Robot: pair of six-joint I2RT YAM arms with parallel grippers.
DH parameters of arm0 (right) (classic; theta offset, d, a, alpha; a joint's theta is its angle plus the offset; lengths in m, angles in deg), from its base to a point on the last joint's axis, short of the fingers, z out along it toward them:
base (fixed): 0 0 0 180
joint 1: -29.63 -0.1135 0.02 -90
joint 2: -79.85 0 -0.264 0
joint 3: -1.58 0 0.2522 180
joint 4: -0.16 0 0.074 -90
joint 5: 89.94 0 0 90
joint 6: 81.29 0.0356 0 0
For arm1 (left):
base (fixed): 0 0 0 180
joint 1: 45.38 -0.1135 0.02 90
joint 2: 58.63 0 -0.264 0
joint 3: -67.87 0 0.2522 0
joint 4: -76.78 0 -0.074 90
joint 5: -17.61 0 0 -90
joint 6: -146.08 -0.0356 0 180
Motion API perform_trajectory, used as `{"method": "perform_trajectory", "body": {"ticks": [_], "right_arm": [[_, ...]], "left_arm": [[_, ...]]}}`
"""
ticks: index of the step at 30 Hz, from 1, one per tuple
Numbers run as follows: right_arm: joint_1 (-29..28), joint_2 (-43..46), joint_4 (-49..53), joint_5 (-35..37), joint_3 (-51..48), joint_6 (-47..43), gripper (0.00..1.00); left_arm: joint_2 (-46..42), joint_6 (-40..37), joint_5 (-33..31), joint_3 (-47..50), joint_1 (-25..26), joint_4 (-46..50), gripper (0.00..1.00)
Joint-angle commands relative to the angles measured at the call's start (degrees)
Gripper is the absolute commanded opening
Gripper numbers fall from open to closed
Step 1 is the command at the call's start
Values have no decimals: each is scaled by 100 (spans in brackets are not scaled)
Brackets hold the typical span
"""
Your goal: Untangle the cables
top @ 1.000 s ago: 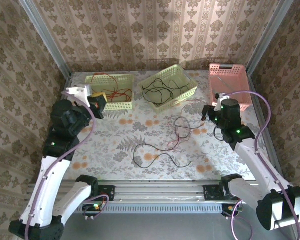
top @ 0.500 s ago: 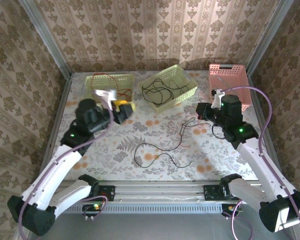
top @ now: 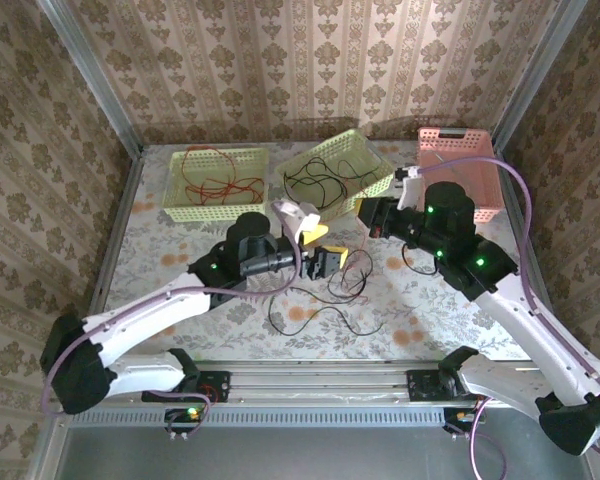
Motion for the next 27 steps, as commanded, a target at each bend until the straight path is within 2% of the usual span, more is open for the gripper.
{"method": "perform_trajectory", "body": {"ticks": [1,3,6,7,10,12,15,16,18,20,22,27], "right_arm": [[-219,-122,-236,145,111,312,0],[-340,-174,-299,181,120,372,0],[-480,-203,-336,242,127,391,0],[-479,-201,-319,258,133,386,0],[-479,-118,-250,382,162,307,0],[-470,-68,-185,498,196,244,0],[-452,-32,-168,529,223,165,0],[-444,-36,-148,541,236,133,4],[-402,-14,-115,550,235,99,21],[-358,32,-40,557,252,21,45],[-321,151,46,618,250,-134,53],[-285,745,301,1169,-119,-488,64]], "left_arm": [[358,-496,-268,-394,139,-632,83],[613,-538,-392,-445,191,-993,81],[965,-570,-542,-545,205,-1347,71],[1060,-613,-508,-588,212,-1374,64],[1128,-620,-642,-591,215,-1351,20],[1060,-626,-730,-509,210,-1452,1],[912,-746,-822,-500,203,-1312,0],[858,-784,-826,-536,192,-1195,0],[765,-804,-814,-585,157,-993,0],[655,-768,-798,-586,100,-901,0],[544,-734,-848,-613,15,-767,0],[163,-750,-992,-965,-438,-59,0]]}}
